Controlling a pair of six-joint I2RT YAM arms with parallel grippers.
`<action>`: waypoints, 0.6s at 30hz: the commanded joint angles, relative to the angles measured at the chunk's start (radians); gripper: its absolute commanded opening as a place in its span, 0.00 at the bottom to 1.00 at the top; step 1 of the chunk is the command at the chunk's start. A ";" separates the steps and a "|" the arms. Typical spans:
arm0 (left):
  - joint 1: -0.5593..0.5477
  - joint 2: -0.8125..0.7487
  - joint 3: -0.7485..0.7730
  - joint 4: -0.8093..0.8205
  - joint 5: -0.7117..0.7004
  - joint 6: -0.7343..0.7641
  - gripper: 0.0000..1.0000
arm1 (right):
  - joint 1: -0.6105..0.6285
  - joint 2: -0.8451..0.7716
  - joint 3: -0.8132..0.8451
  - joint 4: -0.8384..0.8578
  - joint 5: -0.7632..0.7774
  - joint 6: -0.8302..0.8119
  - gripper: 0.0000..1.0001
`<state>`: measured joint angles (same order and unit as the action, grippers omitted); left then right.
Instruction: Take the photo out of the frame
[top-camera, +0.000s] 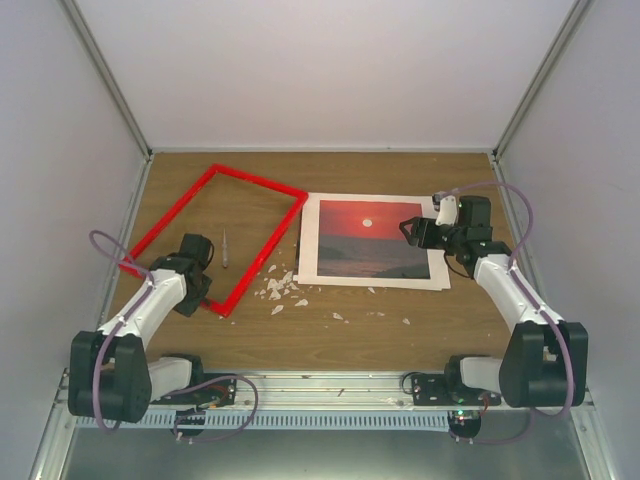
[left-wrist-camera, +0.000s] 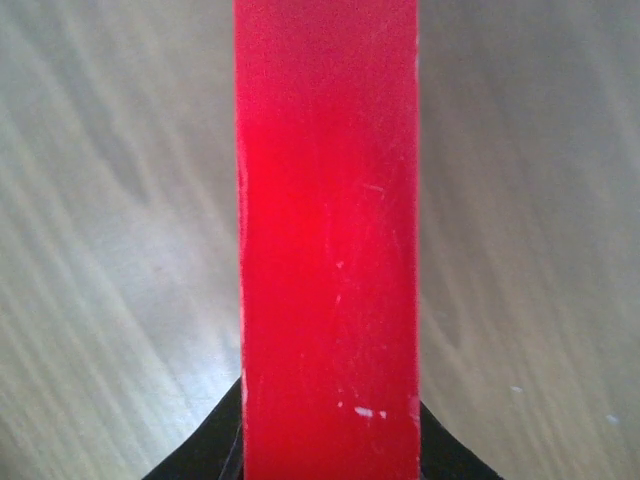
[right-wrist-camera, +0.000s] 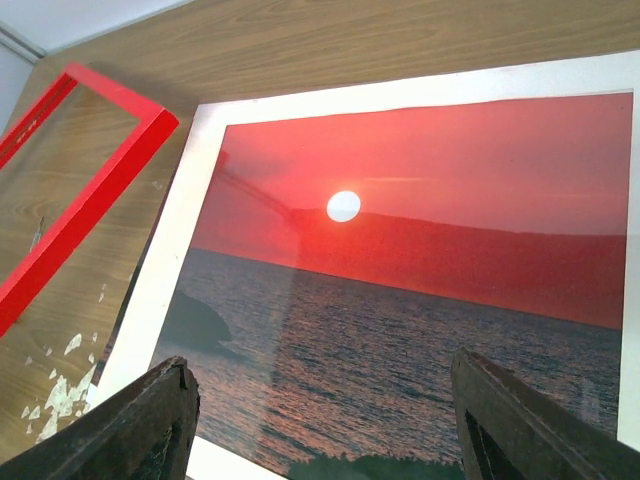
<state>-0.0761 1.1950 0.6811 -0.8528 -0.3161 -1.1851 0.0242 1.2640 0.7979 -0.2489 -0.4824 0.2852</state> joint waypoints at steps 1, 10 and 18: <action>0.022 -0.072 -0.061 0.053 -0.052 -0.218 0.00 | 0.007 0.006 -0.015 0.031 -0.028 0.000 0.70; 0.031 -0.070 -0.124 0.123 -0.038 -0.345 0.08 | 0.007 0.013 -0.023 0.033 -0.032 0.001 0.70; 0.035 0.028 -0.100 0.138 -0.035 -0.384 0.18 | 0.007 0.011 -0.025 0.033 -0.032 0.001 0.71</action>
<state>-0.0494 1.1893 0.5529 -0.8043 -0.3187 -1.4990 0.0242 1.2724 0.7834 -0.2302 -0.5011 0.2852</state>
